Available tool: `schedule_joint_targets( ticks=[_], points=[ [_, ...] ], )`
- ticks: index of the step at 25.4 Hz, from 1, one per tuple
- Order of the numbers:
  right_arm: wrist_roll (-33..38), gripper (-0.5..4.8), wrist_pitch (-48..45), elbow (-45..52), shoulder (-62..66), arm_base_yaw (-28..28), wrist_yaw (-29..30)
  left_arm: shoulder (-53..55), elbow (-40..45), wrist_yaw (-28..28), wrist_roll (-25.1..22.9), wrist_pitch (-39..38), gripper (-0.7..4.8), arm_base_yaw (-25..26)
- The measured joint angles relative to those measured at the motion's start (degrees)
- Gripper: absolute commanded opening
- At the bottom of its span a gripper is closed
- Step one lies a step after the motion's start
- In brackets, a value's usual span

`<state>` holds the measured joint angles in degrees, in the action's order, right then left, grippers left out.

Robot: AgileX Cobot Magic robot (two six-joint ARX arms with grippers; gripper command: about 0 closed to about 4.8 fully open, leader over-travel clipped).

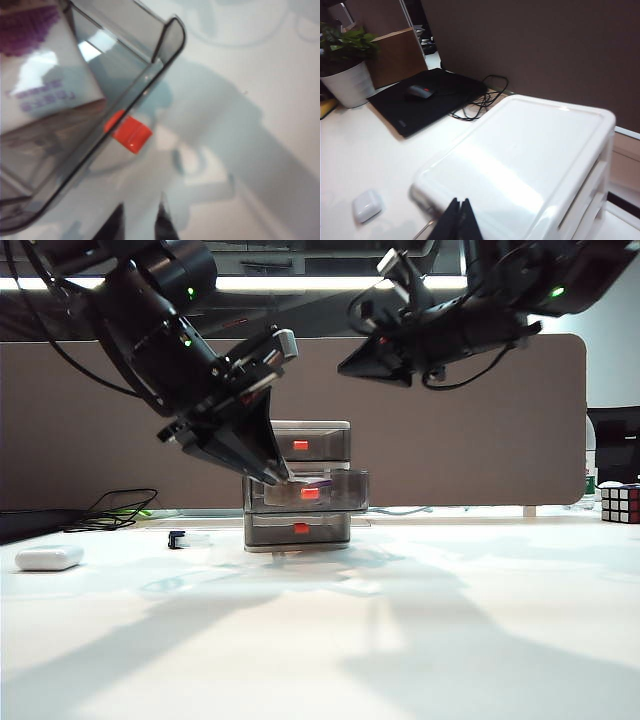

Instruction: Open the second layer of the drawer on the table, pick up a pack of napkins on the table and put it in, and finally close the drawer.

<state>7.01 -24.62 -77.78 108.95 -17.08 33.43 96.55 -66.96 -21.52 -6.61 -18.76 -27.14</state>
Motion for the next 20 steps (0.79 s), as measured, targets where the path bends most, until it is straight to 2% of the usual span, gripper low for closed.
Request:
schedule_joint_targets(
  ticks=[5, 8, 10, 11, 20],
  points=[
    [0.0, -0.05, 6.1, -14.0, 8.5, -1.6, 0.1, 3.5, 0.0, -0.4, 0.0, 2.7, 0.48, 0.0],
    [-0.8, -0.05, 9.0, -21.6, 13.4, -2.8, 0.5, 5.1, 0.0, -0.2, 0.0, 6.8, 0.43, 0.0],
    [-1.2, -0.05, 10.2, -22.3, 14.4, -3.1, 0.4, 5.7, 0.0, 0.0, 0.2, 8.4, -0.02, 0.0],
    [-1.3, -0.05, 10.4, -22.4, 14.8, -3.1, 0.4, 5.9, 0.0, 0.3, 0.2, 8.9, -0.06, 0.0],
    [-3.7, -0.05, 14.6, -22.6, 15.2, -3.4, -2.4, 6.5, 0.0, 9.8, 1.0, 17.3, -0.06, 0.0]
  ],
)
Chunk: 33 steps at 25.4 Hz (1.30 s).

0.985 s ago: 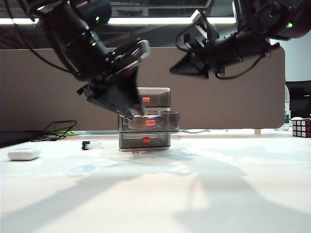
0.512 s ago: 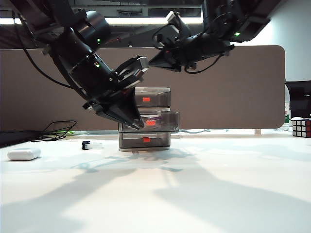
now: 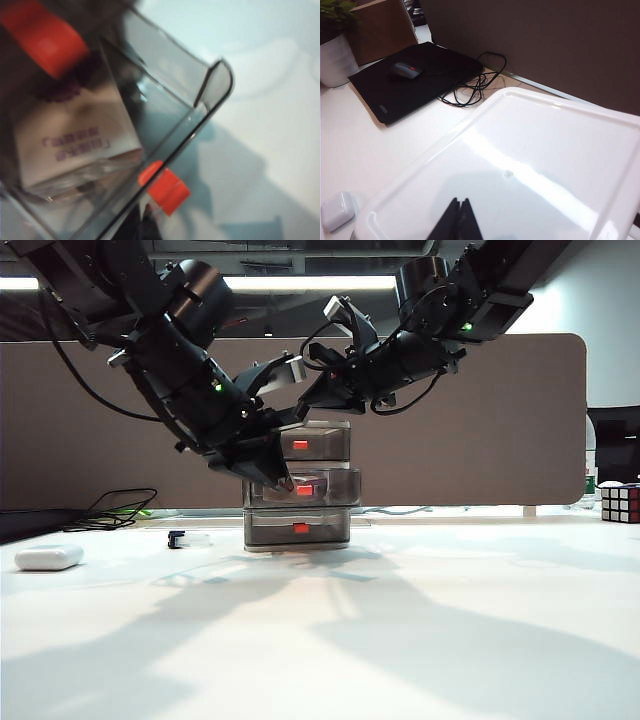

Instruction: Open the second layer of the drawer on the table, pick up a pack of napkins on the table and put it in, and finally close the drawer.

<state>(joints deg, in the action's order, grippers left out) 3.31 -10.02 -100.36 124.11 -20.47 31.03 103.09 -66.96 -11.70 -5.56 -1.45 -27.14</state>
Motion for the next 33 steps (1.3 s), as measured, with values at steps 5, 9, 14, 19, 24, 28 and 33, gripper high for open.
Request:
schedule_joint_targets(
  ticks=[5, 9, 14, 19, 24, 28, 33],
  points=[
    [-0.2, -0.05, 1.2, 0.0, 0.0, 0.0, 0.0, 2.4, 0.0, 4.2, 0.0, 8.7, -0.06, 0.2],
    [-0.2, -0.05, 1.2, 0.0, 0.0, 0.0, 0.0, 6.1, 0.1, 8.8, -0.1, 12.7, -0.06, 0.3],
    [-0.2, -0.05, 1.6, 0.0, 0.0, 0.0, 0.0, 6.4, 0.1, 12.5, -2.1, 17.3, -0.06, 0.1],
    [-1.5, -0.05, 4.3, 0.0, -0.3, 0.0, 1.0, 6.1, 0.1, 13.9, -3.5, 18.8, -0.06, 0.2],
    [-11.6, -0.05, 15.5, 0.1, -9.7, 0.8, -1.3, -4.3, 5.8, 10.8, -3.0, 13.3, -0.06, 0.2],
    [-12.7, -0.05, 22.5, -0.2, -16.5, 2.6, -1.0, -19.3, 16.3, 10.8, -2.4, 13.6, -0.06, 0.2],
    [-16.3, -0.05, 31.7, 0.2, -22.5, 2.4, -1.2, -37.0, 27.7, 13.6, -0.4, 13.1, -0.06, 0.1]
  ],
)
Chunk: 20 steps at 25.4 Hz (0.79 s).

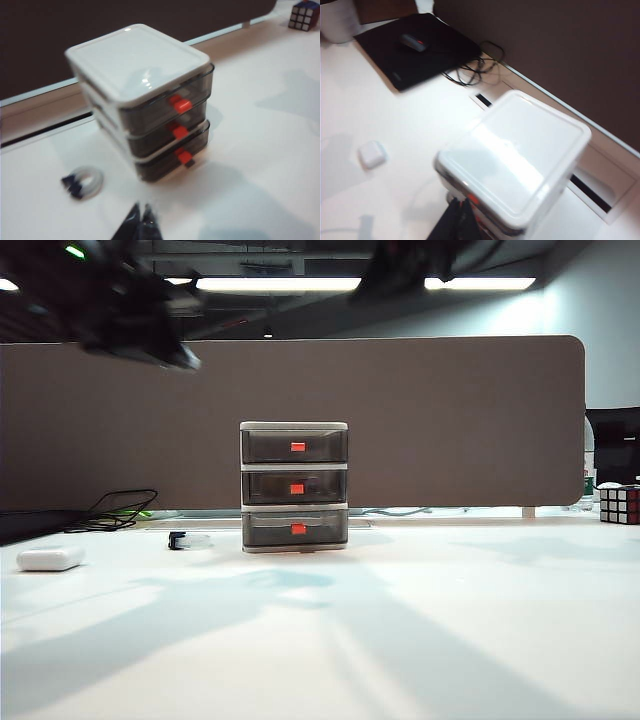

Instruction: Open the second layer of the drawer on the table, pick up a pack of napkins on the table and put it in, and finally close the drawer.

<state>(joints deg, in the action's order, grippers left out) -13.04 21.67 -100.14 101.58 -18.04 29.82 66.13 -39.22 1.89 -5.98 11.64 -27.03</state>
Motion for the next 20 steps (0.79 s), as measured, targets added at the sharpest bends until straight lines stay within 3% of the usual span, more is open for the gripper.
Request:
schedule_joint_targets(
  ticks=[5, 11, 15, 20],
  points=[
    [-0.3, -0.05, 3.8, -0.2, -6.7, 0.1, -0.3, -17.6, 8.0, 1.8, 3.0, -5.6, -0.06, -0.1],
    [-0.6, -0.05, 6.4, 1.6, -14.6, 0.0, -2.9, -29.1, 12.3, 1.8, 4.8, -9.7, -0.06, -0.1],
    [-0.6, -0.05, 1.6, 12.5, -25.1, 0.0, -6.3, -37.1, 16.0, 1.8, 6.9, -10.0, -0.06, -0.1],
    [3.0, -0.05, -8.8, 35.8, -41.0, 0.0, -10.6, -46.3, 20.1, 1.8, 9.1, -11.1, -0.06, -0.1]
  ],
)
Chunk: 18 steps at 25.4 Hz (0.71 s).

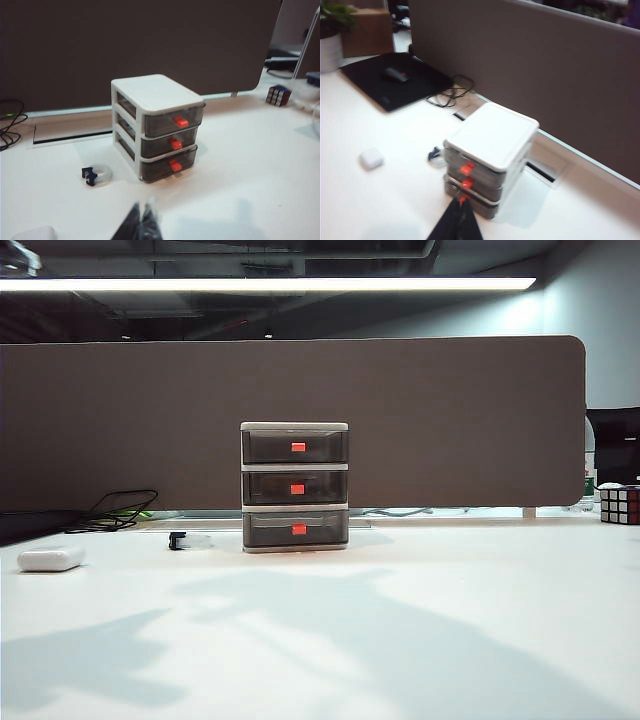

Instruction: Open the second layer of the drawer on the table, pick up a pack of napkins on the table and put it in, and finally close the drawer.

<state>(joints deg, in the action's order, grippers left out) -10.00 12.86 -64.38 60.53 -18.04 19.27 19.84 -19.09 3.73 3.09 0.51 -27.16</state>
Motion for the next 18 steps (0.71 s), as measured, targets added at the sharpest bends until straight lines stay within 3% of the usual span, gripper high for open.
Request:
schedule_joint_targets(
  ticks=[4, 11, 18],
  points=[
    [4.9, -0.05, -8.6, 19.4, -13.3, 0.0, -1.4, -7.5, 1.7, -0.1, 0.4, -3.3, -0.06, 0.0],
    [9.3, -0.05, -11.3, 39.0, -28.7, -0.5, -3.4, -16.6, 6.1, 2.2, 5.2, -5.5, -0.06, 0.0],
    [11.9, -0.05, -15.0, 53.7, -44.8, -3.3, -12.7, -18.9, 11.3, 2.6, 5.5, -6.1, -0.06, 0.0]
  ],
)
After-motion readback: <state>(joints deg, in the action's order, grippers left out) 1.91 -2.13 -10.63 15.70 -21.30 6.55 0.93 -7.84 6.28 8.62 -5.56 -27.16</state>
